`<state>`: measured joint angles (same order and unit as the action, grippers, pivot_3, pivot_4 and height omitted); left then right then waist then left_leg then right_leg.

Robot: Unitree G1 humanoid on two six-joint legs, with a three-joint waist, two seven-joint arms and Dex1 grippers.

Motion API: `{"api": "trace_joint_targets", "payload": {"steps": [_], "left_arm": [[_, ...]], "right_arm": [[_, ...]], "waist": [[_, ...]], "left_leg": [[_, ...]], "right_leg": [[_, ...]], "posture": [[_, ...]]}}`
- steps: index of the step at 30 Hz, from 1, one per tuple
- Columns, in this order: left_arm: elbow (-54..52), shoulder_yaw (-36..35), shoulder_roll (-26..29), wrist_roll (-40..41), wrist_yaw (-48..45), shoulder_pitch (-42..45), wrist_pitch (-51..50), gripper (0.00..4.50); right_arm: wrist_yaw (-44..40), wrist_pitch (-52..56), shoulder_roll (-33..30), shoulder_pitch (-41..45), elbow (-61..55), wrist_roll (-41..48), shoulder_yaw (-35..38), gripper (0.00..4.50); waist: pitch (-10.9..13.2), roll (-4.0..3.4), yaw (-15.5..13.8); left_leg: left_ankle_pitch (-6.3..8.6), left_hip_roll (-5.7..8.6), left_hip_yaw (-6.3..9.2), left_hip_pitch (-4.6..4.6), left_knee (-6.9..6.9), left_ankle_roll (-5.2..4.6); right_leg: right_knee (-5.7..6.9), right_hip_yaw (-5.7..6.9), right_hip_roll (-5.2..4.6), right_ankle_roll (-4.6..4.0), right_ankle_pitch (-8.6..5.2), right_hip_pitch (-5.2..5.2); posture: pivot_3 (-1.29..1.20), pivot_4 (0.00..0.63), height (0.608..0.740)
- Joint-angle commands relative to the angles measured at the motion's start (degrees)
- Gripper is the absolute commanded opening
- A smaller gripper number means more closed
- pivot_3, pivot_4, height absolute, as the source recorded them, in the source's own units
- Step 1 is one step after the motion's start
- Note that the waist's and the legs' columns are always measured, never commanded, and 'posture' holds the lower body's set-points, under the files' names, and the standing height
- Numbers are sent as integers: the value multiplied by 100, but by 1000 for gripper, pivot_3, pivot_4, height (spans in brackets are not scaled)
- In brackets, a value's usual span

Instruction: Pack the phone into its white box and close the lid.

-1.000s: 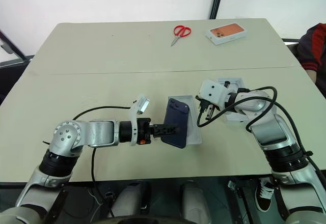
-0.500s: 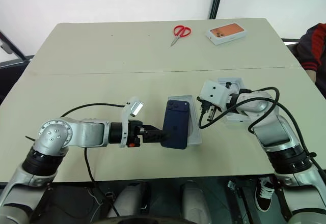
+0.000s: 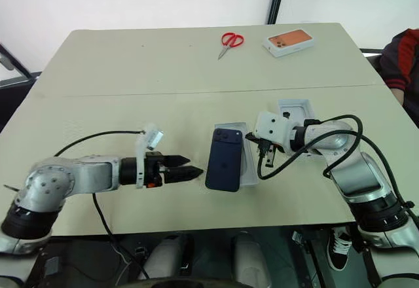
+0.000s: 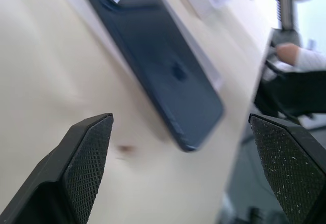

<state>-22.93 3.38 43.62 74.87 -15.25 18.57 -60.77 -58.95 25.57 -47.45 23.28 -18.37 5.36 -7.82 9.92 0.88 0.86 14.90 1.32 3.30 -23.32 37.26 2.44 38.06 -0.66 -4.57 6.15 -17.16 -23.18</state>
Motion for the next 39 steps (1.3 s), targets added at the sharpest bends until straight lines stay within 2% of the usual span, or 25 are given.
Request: {"api": "trace_joint_targets", "payload": {"steps": [1,7,11,15,21,29,39], "left_arm": [[-185,-221,438,-1045,-899,-188,628,4472],[-268,-8,1358,-2757,-2450,-873,1778,4472],[-385,120,1591,-3579,-3245,-1339,2626,4472],[-440,17,1433,-4024,-3767,-1754,3406,4472],[-308,-211,895,-4257,-4055,-2026,4154,4472],[-321,-365,563,-4387,-4128,-2089,4373,4472],[-272,-326,308,-4554,-4121,-1979,4342,4472]], "right_arm": [[55,195,213,80,-661,146,-230,0],[293,988,738,455,-1256,-98,-1196,0],[453,1516,1026,870,-1238,-369,-1792,0],[519,1866,1196,1291,-1042,-630,-2262,0],[498,2445,1442,1779,-747,-755,-2714,0],[315,2617,1069,1882,-785,-834,-2949,0],[291,2358,551,1849,-851,-1046,-2759,0]], "waist": [[0,0,-3],[4,-3,-6],[5,-5,-13],[5,-5,-19],[6,-7,-10],[6,-8,-4],[6,-7,-10]], "left_leg": [[0,-1,0,1,-2,0],[3,-1,0,-1,-4,-6],[4,-2,0,-1,-7,-6],[6,0,1,-5,-6,-10],[7,-5,2,-4,-7,-11],[8,-3,3,-5,-5,-13],[8,-2,2,-4,-4,-14]], "right_leg": [[0,0,2,0,0,0],[-5,1,-1,-1,-1,-1],[-6,1,-3,-3,-1,-4],[-8,5,-10,-3,-1,-3],[-7,6,-7,-4,-1,-6],[-5,14,-6,-2,0,-6],[-5,17,-6,-1,0,-3]], "posture": [[0,150,740],[0,150,740],[0,150,740],[0,150,740],[0,150,740],[0,150,740],[0,150,740]]}}
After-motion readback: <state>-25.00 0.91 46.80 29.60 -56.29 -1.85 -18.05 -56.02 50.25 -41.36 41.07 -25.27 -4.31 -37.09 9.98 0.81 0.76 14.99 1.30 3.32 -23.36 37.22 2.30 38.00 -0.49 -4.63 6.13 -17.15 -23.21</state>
